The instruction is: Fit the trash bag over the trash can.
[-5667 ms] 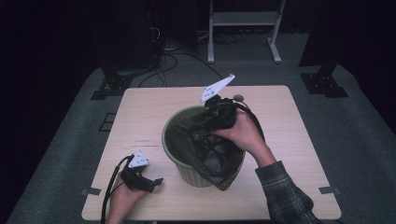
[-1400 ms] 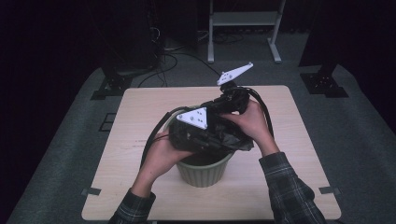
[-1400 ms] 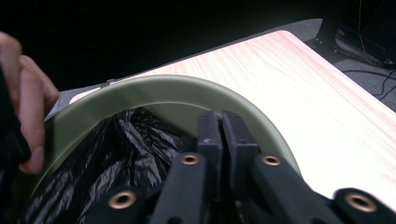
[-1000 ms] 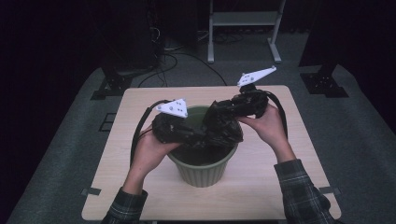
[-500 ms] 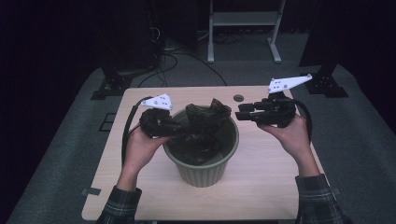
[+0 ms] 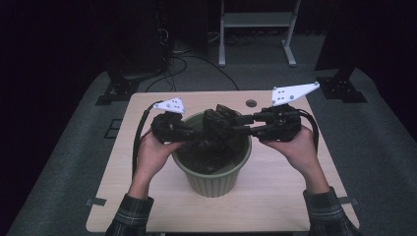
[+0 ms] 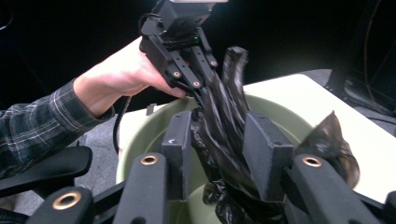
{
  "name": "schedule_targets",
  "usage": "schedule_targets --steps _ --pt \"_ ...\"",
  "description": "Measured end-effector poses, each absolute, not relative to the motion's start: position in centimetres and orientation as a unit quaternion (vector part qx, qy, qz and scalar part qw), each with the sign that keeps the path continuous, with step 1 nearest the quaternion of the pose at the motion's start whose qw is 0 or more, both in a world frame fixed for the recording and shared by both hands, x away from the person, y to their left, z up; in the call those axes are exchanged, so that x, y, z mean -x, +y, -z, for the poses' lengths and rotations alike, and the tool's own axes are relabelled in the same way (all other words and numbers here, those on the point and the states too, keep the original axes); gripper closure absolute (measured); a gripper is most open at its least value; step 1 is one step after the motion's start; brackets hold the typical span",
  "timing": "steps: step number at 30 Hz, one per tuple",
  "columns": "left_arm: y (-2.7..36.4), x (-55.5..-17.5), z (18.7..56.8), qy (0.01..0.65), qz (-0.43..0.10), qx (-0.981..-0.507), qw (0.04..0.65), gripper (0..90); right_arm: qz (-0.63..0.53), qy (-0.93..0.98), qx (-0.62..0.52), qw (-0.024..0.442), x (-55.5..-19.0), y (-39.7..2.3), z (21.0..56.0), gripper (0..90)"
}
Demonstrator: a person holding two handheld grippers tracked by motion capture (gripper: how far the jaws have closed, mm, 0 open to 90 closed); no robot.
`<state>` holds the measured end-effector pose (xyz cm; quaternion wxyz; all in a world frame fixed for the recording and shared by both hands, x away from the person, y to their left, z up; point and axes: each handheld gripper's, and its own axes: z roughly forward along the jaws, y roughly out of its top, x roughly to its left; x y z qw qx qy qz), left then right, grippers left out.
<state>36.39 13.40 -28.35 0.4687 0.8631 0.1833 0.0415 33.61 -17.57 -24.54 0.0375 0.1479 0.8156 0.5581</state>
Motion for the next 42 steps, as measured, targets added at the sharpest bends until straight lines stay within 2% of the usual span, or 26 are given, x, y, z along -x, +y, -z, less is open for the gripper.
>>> schedule_targets --steps 2,4,5,6,8,22,31,42 --pt "13.4 -36.3 28.3 0.181 -0.041 -0.862 0.471 89.9 -0.555 0.818 -0.145 0.035 -33.8 -16.9 24.7 63.5" --pt "13.4 -36.2 28.3 0.181 -0.039 -0.861 0.473 89.9 -0.547 0.824 -0.14 0.035 -34.0 -16.0 25.0 77.6" --pt "13.4 -36.2 28.3 0.179 -0.039 -0.861 0.474 89.9 -0.547 0.824 -0.14 0.035 -34.0 -16.0 25.0 77.6" --pt "13.5 -36.2 28.2 0.18 -0.04 -0.862 0.473 89.9 -0.543 0.828 -0.138 0.037 -34.1 -15.7 25.1 83.7" --pt "14.0 -36.3 28.3 0.183 -0.041 -0.86 0.475 89.9 -0.539 0.83 -0.138 0.045 -34.1 -15.6 25.2 89.7" --pt "19.7 -35.3 28.0 0.225 -0.066 -0.847 0.478 90.0 -0.528 0.831 -0.165 0.057 -33.6 -20.1 26.2 89.8" --pt "23.5 -33.8 28.4 0.252 -0.077 -0.841 0.473 90.0 -0.522 0.822 -0.219 0.063 -33.8 -25.3 28.3 89.8" --pt "26.4 -32.8 30.0 0.278 -0.075 -0.838 0.464 89.9 -0.503 0.821 -0.261 0.067 -33.9 -28.5 30.5 89.8"
